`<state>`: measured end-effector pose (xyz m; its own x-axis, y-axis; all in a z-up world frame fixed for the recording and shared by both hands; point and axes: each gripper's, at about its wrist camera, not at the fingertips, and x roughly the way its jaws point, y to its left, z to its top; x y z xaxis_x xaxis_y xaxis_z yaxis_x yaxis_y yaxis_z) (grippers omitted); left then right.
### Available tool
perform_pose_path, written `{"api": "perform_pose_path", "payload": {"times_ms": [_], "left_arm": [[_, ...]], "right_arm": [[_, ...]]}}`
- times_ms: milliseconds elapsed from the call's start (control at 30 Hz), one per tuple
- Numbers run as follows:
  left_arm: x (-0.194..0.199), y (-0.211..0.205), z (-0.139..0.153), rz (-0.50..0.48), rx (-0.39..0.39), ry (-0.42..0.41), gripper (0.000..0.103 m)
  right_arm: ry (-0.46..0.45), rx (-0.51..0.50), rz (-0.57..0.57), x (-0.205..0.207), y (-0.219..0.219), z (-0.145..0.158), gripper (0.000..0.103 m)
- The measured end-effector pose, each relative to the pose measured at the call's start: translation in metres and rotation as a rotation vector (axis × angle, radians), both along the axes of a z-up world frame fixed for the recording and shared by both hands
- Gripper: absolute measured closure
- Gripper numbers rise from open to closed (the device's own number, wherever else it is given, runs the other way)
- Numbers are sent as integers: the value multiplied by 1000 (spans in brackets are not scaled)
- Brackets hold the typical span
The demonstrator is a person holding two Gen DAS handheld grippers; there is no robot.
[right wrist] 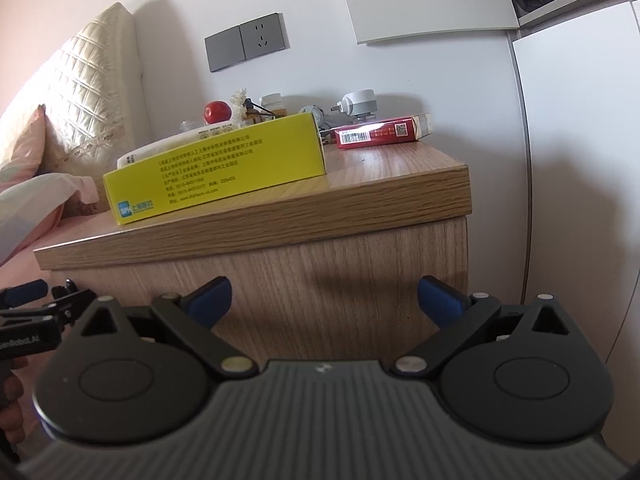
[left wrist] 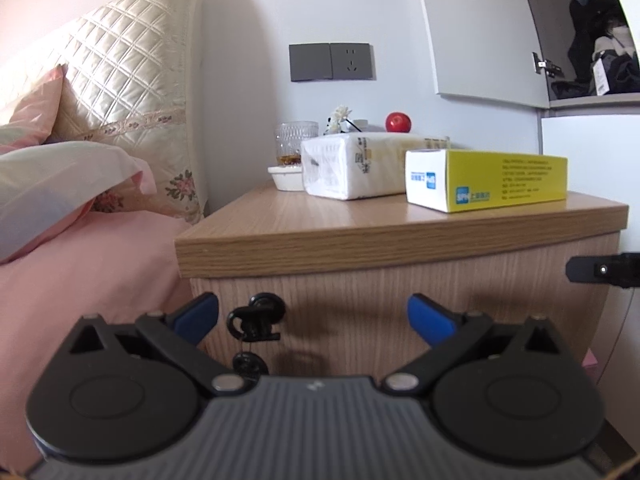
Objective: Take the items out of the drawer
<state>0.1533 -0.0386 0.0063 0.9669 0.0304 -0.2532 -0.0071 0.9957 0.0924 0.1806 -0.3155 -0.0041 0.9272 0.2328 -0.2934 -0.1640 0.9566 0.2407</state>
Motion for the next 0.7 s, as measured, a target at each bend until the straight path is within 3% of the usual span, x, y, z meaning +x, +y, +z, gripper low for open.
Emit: {"api": "perform_pose_path", "payload": {"times_ms": [700], "left_arm": [[-94, 12, 35, -7, -41, -80, 0]], "right_arm": [[-82, -71, 37, -81, 34, 32, 1]]}}
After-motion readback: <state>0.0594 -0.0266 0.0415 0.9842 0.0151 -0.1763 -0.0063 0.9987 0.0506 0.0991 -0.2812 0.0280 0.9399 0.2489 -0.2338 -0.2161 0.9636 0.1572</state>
